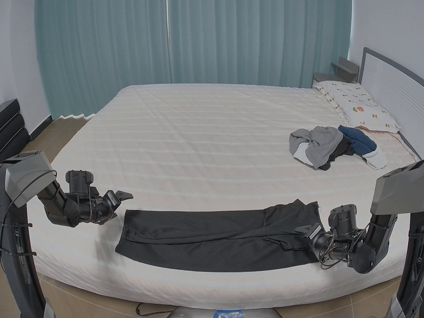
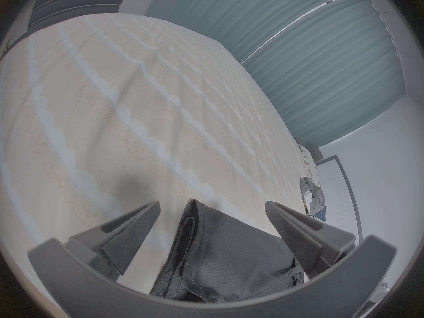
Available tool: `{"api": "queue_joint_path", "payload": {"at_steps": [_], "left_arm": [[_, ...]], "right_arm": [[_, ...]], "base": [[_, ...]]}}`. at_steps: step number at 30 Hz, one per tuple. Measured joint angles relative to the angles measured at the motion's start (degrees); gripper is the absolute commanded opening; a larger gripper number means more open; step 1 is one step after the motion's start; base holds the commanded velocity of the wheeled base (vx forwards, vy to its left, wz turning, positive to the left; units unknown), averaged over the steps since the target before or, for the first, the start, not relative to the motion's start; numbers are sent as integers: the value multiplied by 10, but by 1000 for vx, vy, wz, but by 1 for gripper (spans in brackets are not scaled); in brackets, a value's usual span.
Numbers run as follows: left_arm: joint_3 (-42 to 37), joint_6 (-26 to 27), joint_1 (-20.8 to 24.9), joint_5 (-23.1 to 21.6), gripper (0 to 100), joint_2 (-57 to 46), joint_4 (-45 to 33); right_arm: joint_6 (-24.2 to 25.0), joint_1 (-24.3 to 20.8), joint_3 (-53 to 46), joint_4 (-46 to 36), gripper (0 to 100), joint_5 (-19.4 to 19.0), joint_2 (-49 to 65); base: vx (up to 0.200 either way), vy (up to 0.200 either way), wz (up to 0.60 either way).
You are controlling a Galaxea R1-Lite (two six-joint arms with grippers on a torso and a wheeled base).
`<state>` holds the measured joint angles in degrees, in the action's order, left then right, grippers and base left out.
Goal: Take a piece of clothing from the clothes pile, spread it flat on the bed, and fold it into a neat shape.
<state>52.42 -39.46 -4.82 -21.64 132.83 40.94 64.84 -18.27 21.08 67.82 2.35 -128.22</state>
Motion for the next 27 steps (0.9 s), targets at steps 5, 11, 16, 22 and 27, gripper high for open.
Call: {"api": "queue_joint_path", "payload": {"at_steps": [5,11,16,22,27], "left_arm": [[0,0,0,0,100,0,0],[0,0,1,0,100,0,0],[0,0,1,0,100,0,0],[0,0,1,1,100,0,0],[0,0,1,1,100,0,0]], "right_arm": [[-2,-5,-14,21,0,8,-9],[-4,-12,-36,22,0,11,4],[-10,-21,-55,19,0,11,27],[-47,-25,-85,16,0,8,56],[-53,-30,-100,16,0,2,61]], "base": [[0,0,0],[0,0,0],[0,0,0],[0,0,0],[0,0,0]]}}
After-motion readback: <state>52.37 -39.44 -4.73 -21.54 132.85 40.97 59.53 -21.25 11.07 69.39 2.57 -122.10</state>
